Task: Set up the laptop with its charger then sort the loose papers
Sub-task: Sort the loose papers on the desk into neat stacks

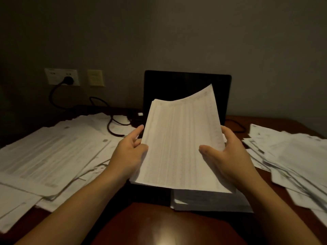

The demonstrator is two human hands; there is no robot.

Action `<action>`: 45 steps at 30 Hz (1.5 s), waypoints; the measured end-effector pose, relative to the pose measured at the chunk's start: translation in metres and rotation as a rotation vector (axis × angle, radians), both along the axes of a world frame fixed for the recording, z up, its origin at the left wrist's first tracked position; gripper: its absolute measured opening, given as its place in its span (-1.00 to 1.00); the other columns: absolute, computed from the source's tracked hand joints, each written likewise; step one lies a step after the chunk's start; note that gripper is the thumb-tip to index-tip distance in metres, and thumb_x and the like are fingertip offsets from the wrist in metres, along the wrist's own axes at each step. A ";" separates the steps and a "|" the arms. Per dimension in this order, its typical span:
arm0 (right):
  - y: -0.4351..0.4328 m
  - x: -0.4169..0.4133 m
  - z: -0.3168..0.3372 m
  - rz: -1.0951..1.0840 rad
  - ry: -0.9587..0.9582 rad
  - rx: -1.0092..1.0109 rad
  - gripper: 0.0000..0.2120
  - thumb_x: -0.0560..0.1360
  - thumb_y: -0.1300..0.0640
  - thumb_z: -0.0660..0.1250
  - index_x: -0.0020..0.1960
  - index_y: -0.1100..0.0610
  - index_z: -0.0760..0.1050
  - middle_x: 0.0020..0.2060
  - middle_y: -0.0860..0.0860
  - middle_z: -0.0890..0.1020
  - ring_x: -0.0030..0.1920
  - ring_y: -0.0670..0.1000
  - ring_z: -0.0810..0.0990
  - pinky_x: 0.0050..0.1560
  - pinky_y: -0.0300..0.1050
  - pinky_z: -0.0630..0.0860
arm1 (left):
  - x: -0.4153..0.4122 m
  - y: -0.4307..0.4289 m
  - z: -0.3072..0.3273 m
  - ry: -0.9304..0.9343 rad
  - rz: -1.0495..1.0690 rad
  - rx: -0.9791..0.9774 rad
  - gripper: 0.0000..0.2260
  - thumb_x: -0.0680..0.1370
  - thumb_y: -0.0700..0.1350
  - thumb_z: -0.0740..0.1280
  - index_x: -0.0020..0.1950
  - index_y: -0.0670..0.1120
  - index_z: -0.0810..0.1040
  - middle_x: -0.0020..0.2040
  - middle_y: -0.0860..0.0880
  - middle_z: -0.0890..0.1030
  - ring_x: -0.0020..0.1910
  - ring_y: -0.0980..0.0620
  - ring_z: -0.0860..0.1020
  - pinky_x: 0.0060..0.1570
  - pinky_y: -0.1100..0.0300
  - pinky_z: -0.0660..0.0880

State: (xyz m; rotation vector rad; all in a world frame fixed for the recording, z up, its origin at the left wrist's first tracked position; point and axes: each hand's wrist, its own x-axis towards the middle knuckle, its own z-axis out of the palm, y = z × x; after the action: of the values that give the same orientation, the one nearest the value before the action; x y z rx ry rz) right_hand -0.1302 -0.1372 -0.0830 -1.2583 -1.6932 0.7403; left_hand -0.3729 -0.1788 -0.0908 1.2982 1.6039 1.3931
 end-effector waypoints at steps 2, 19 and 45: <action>0.002 0.020 -0.001 -0.022 -0.013 -0.020 -0.45 0.50 0.06 0.47 0.36 -0.16 0.28 0.12 -0.23 0.50 0.17 -0.05 0.52 -0.08 -0.25 0.55 | 0.014 0.005 -0.001 0.022 -0.043 -0.011 -0.46 0.62 -0.23 0.27 0.55 0.14 0.29 -0.09 0.10 0.73 -0.11 0.16 0.68 -0.11 0.21 0.56; 0.014 0.079 -0.020 -0.224 -0.546 -0.036 -0.66 0.55 -0.06 0.39 0.30 -0.03 0.50 0.25 -0.02 0.59 0.13 0.03 0.59 0.12 -0.06 0.57 | 0.055 0.012 -0.015 0.931 -0.208 0.090 -0.79 0.62 0.05 0.27 0.23 0.18 0.60 0.00 0.28 0.48 -0.09 0.28 0.46 -0.11 0.46 0.35; -0.020 -0.108 -0.006 0.218 -0.638 0.215 -0.77 0.62 0.00 0.27 0.26 -0.03 0.54 0.33 -0.08 0.44 0.33 -0.11 0.37 0.15 -0.34 0.25 | -0.078 -0.037 -0.016 1.117 0.081 -0.263 -0.50 0.62 0.32 0.06 0.55 0.23 0.21 0.62 0.03 0.13 0.62 -0.05 -0.12 0.52 -0.22 -0.09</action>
State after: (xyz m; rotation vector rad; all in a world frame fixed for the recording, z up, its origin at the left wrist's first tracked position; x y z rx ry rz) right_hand -0.2382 -0.1577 -0.0888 -1.2416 -2.3815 0.2663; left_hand -0.4506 -0.2159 -0.1068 2.0001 2.4259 0.3806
